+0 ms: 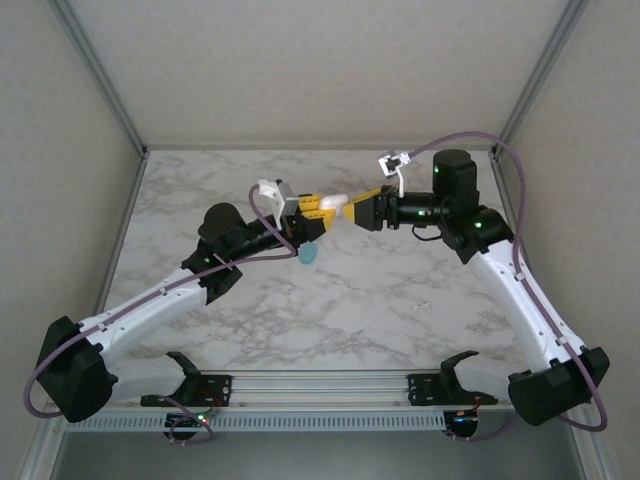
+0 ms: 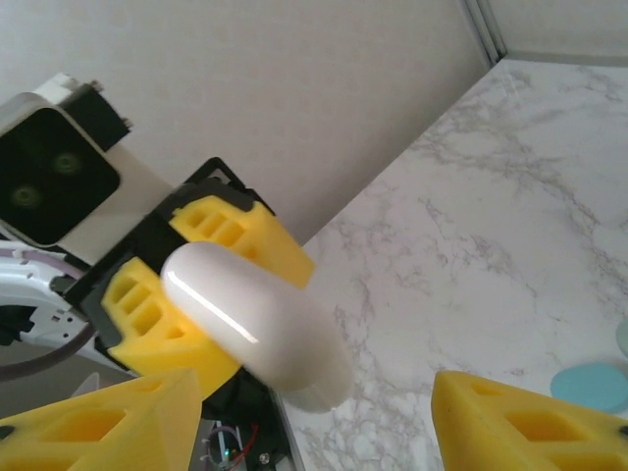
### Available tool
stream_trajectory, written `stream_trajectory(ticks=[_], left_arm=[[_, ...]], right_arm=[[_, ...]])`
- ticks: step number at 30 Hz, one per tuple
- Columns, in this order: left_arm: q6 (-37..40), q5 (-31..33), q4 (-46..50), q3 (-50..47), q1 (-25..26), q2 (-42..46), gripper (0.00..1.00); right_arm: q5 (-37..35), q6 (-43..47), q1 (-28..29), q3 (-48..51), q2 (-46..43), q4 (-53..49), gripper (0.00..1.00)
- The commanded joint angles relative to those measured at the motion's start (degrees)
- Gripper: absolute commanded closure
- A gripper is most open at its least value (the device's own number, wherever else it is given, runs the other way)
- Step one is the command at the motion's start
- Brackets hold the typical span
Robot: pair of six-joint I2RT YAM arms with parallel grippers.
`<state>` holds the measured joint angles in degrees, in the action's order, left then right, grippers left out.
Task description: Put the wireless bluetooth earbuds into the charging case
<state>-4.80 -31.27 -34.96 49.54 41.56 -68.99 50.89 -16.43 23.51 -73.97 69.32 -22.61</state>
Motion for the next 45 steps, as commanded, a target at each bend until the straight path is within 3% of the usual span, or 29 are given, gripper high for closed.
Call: stream_trajectory(ticks=[1,8,15,24,26,30,32,36,41,45], left_arm=[[-1.7,-1.39,-2.78,0.49,0.01,1.66,1.0],[-1.57,-3.6,-1.9,0.89,0.01,2.59,1.0],[-0.68,-4.23,-0.88,0.84,0.01,2.72,1.0],[3.51,2.65,2.0,-1.6,0.01,4.28,1.0],[4.81,3.82,3.1,-1.98,0.01,4.54,1.0],[5.62,5.05,3.44,-2.91,-0.08,5.43,1.0],[5.58,5.16,3.64,-3.24,-0.08,5.94,1.0],[5.42,5.29,4.3,-4.0,-0.17,6.99,1.0],[5.41,5.74,5.03,-5.09,-0.16,8.49,1.0],[5.63,5.69,6.0,-5.11,-0.17,8.9,1.0]], right_arm=[[-0.39,-1.13,-0.22,-1.3,0.54,1.99,0.38],[-6.59,-1.18,-0.22,-3.13,2.4,0.61,0.39],[-7.06,-3.09,-0.17,-5.2,3.71,3.04,0.39],[-8.23,-3.85,-0.21,-5.74,-0.39,1.79,0.35],[-17.99,-2.82,-0.19,-5.88,-3.54,-3.21,0.34],[-51.17,-5.5,-2.19,-1.55,-9.22,-17.35,0.39],[-58.2,-12.55,-7.2,3.17,-10.28,-24.29,0.4],[-50.72,-21.62,-17.23,16.79,-10.22,-28.82,0.47],[-49.43,-25.1,-19.64,29.24,-9.35,-25.29,0.49],[-44.56,-21.79,-21.31,31.48,-2.86,-22.7,0.47]])
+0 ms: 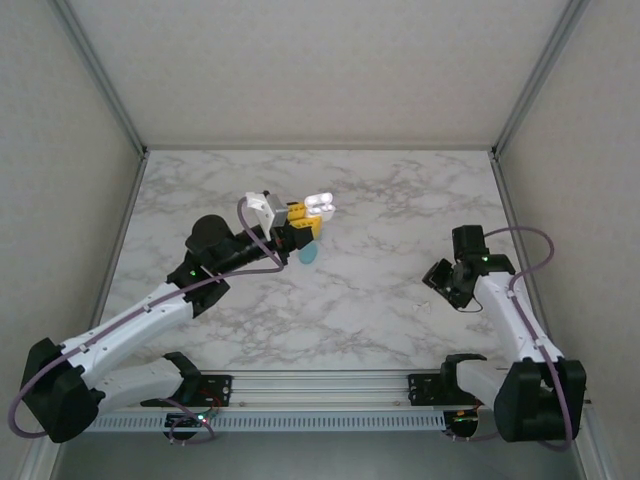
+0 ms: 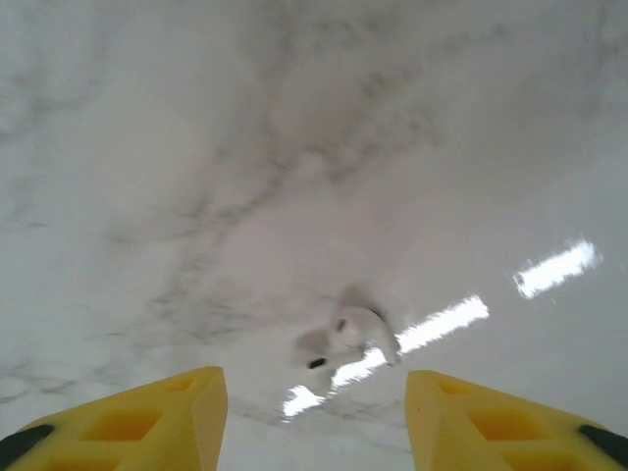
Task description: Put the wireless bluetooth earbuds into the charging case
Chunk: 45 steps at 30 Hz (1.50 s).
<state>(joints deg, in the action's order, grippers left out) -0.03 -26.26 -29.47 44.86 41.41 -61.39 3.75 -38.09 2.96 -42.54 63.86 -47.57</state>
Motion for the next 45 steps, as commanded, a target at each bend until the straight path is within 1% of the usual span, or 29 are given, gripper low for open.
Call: stream_trajectory(ticks=[1,4,6,9,17,21,26,27,28,32,37,39,42,44,45], left_arm=[[0.91,0.6,0.8,-0.39,-0.01,1.34,1.0],[0.63,0.51,0.56,-0.52,-0.01,1.04,1.0],[0.28,0.33,0.72,-0.38,-0.01,0.99,1.0],[0.16,0.55,0.65,-0.38,-0.01,0.9,1.0],[0.46,0.51,1.26,0.49,-0.01,0.17,1.0],[0.55,0.51,1.68,0.85,-0.01,-0.05,1.0],[0.55,0.5,2.23,1.28,-0.01,-0.14,1.0],[0.54,0.51,2.31,1.35,-0.01,-0.18,1.0],[0.58,0.51,2.48,1.44,-0.01,-0.16,1.0],[0.81,0.59,3.11,1.81,-0.01,-0.36,1.0],[0.73,0.25,3.45,2.16,-0.01,-0.6,1.0],[0.66,0.25,3.49,2.25,-0.01,-0.51,1.0],[0.65,0.25,3.87,2.29,-0.01,-0.41,1.0],[0.63,0.33,4.05,2.18,-0.03,-0.31,1.0],[0.68,0.33,4.23,2.16,-0.03,-0.29,1.0]], right_arm=[[3.24,0.56,-0.82,0.55,3.89,3.7,0.47],[3.07,3.45,-0.92,-0.21,9.05,4.86,0.51],[4.88,6.06,-0.82,-1.97,12.41,3.97,0.52],[4.39,8.45,-0.53,-3.29,15.85,2.3,0.55],[1.89,10.52,0.99,-4.01,20.31,-0.77,0.58],[0.69,10.79,1.88,-3.86,21.3,-1.57,0.58],[-0.49,10.4,2.27,-3.15,21.49,-1.91,0.62],[-0.54,10.31,2.32,-2.9,21.49,-1.72,0.63],[-0.41,10.26,2.24,-2.6,21.49,-1.42,0.66],[-1.6,9.78,2.29,-2.36,21.23,-0.85,0.67],[-3.57,9.61,2.24,-2.15,20.92,0.39,0.71],[-3.55,9.54,2.21,-2.08,20.88,0.81,0.72],[-5.45,8.56,1.91,-1.74,20.24,0.79,0.73],[-5.39,8.26,1.8,-1.62,19.21,0.98,0.72],[-4.64,8.24,1.84,-1.64,18.46,1.05,0.71]])
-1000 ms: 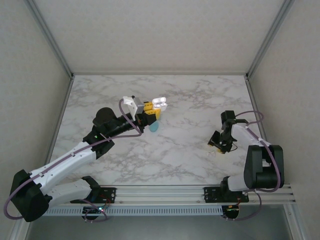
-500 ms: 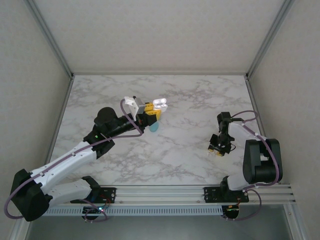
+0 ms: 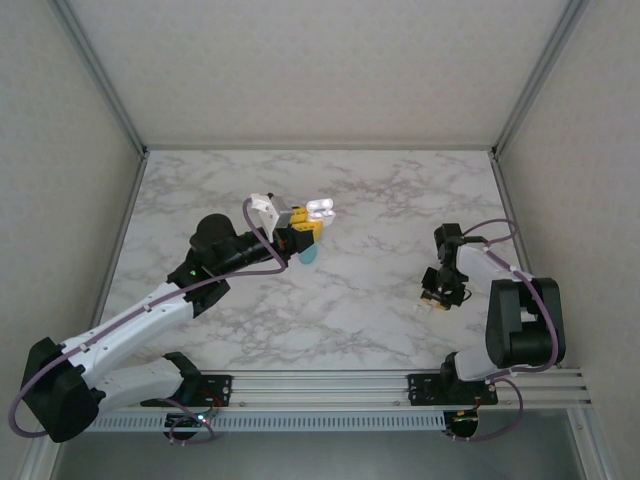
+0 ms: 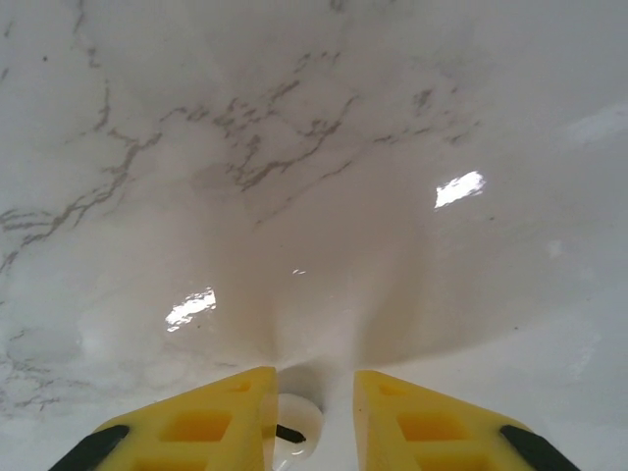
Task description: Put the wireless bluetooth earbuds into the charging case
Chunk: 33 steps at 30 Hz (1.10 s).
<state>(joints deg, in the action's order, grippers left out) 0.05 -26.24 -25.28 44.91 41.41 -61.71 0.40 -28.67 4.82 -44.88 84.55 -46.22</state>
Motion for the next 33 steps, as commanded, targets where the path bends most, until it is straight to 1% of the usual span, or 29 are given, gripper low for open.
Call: stream_trajectory(ticks=[1,5,7,9,17,24,33], left_arm=[[0.67,0.36,0.14,2.12,-0.01,0.04,1.0],[0.87,0.56,0.1,2.02,-0.01,0.1,1.0],[1.03,0.48,0.05,2.03,-0.01,-0.15,1.0],[1.02,0.31,-0.03,2.12,-0.01,-0.41,1.0],[1.25,0.22,0.44,2.03,-0.01,-0.17,1.0],[1.44,0.49,1.02,1.94,-0.01,0.06,1.0],[1.53,0.66,1.54,2.03,-0.01,0.36,1.0]], right_arm=[[-0.91,-1.23,-0.07,0.6,-3.12,-0.56,0.68],[0.63,-1.22,0.01,0.07,-5.73,-1.81,0.63],[1.7,-1.53,0.02,0.12,-6.3,-2.47,0.57],[2.83,-1.44,0.1,0.28,-5.8,-2.94,0.56],[4.13,-0.7,1.09,1.02,-1.31,-2.8,0.62],[4.77,-0.45,2.16,0.97,0.45,-2.42,0.61],[1.76,-1.04,2.85,0.51,2.55,-2.75,0.67]])
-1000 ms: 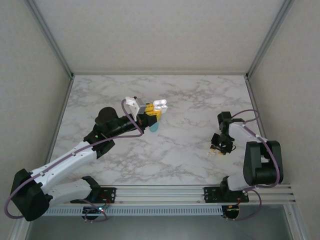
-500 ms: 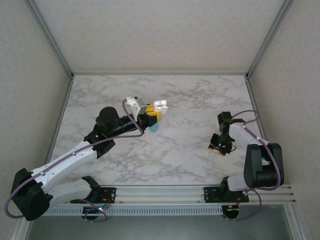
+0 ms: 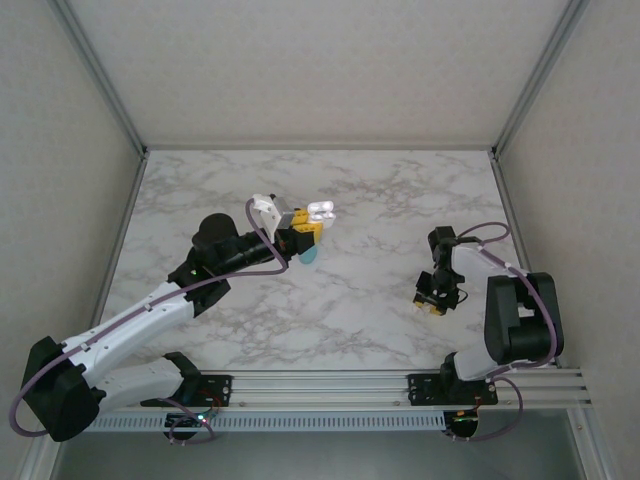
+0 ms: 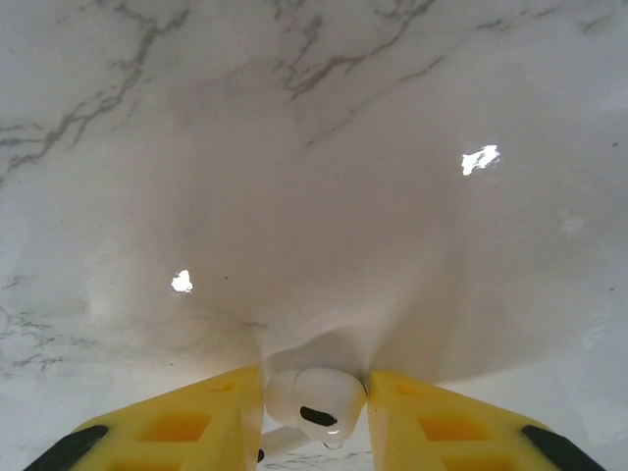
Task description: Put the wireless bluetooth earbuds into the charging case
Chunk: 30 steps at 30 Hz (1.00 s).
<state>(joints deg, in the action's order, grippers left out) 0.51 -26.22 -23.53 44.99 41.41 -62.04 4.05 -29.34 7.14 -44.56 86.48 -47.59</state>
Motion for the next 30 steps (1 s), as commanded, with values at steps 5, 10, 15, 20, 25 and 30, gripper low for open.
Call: stream_trajectory(ticks=[5,10,15,20,25,30], left_arm=[[1.16,0.73,-0.19,2.02,-0.01,0.46,1.0],[0.99,0.55,-0.12,2.37,-0.02,0.03,1.0],[0.89,0.46,0.15,2.39,-0.01,0.16,1.0],[0.8,0.22,0.3,2.64,-0.01,0.0,1.0],[0.72,0.13,0.41,2.82,-0.01,-0.01,1.0],[0.68,-0.06,0.59,2.9,-0.01,-0.1,1.0]], right_arm=[[-1.64,0.16,0.74,0.07,0.88,-1.16,0.66],[-3.9,-0.58,0.71,0.33,0.41,-0.78,0.69],[-5.99,-1.68,0.6,1.03,-1.19,-0.23,0.67],[-5.72,-0.91,0.64,0.64,-0.63,-0.3,0.63],[-4.96,-0.45,0.66,0.53,-0.28,-0.21,0.66],[-4.76,-0.31,0.62,0.57,-0.16,-0.13,0.69]])
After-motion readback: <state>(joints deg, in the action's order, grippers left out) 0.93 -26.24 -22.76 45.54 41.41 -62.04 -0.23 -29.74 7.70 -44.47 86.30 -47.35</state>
